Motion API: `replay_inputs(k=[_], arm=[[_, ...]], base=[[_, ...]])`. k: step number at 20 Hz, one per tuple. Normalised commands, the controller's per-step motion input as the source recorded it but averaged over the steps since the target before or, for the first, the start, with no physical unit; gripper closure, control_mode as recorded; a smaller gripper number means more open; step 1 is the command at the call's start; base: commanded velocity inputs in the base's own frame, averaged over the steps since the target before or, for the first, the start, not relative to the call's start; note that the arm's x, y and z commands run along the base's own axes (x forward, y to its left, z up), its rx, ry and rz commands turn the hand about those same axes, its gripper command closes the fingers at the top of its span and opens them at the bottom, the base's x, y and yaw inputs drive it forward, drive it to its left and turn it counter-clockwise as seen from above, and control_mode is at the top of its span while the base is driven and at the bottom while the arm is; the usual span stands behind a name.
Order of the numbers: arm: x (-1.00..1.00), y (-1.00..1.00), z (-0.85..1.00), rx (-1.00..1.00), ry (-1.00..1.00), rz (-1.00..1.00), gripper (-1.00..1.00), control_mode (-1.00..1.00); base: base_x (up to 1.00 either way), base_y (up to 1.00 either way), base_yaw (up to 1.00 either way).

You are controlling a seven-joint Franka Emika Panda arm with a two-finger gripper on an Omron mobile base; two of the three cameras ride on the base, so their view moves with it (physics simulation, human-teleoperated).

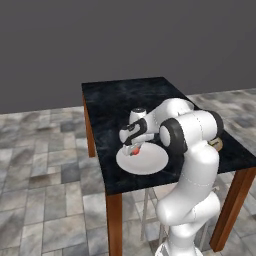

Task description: Take the fruits from the plate on the dining counter and place two fruits in each bowl.

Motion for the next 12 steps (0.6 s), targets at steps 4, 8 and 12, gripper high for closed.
replay_inputs(k=[4,8,12], arm=[[0.00,0.00,0.00,0.00,0.00,0.02,1.00,-1.00],[-0.50,0.00,0.10,0.01,0.00,0.00,1.00,-1.00],[-1.00,-0.22,0.68,0.15,0.00,0.00,1.00,-1.00]], base=[[0.00,0.00,0.00],[0.00,0.00,0.00],[0.00,0.00,0.00]])
